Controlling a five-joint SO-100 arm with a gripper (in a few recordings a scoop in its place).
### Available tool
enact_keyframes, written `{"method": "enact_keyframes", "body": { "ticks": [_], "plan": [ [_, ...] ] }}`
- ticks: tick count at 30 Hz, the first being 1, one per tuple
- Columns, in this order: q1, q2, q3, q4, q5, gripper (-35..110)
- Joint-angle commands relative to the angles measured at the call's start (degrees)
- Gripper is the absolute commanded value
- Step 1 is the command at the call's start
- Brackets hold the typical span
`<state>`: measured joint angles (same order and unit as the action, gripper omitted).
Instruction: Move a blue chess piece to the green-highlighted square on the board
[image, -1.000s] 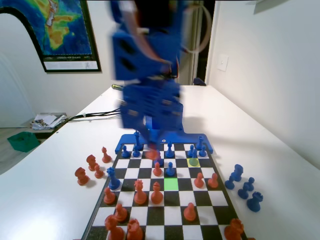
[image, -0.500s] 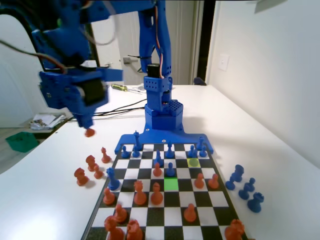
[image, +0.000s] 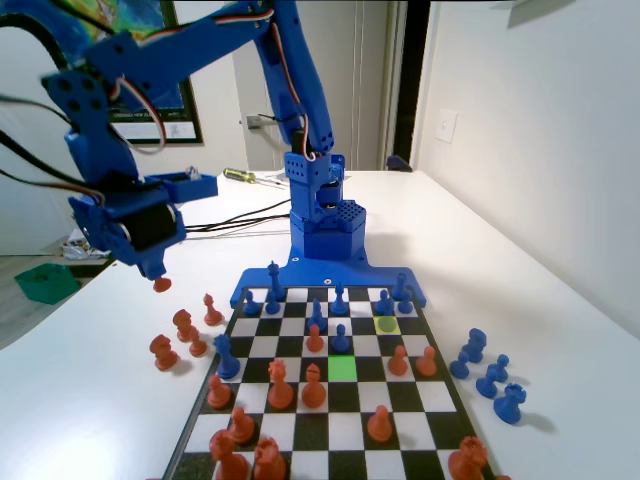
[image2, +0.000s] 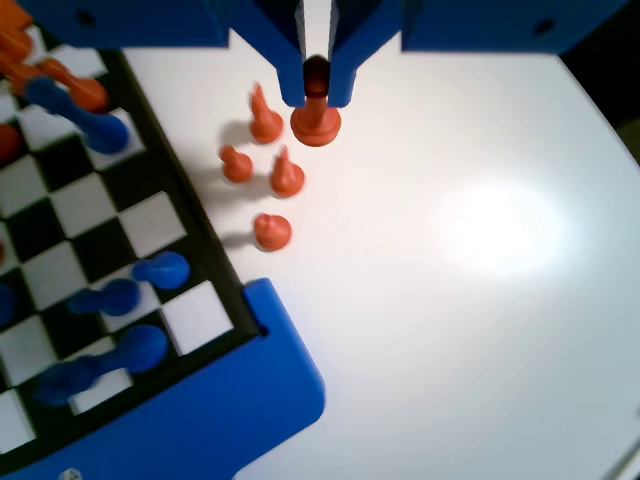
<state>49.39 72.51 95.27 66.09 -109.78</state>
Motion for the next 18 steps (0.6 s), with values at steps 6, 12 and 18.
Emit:
{"method": "enact_keyframes", "body": {
  "ticks": [6, 12, 18],
  "plan": [
    [3.16, -1.76, 9.67, -16.7, -4.57, 1],
    [3.6, -2.81, 15.03, -23.38, -7.29, 1],
    [3.69, -2.81, 18.37, -27.51, -8.79, 6]
  ]
}}
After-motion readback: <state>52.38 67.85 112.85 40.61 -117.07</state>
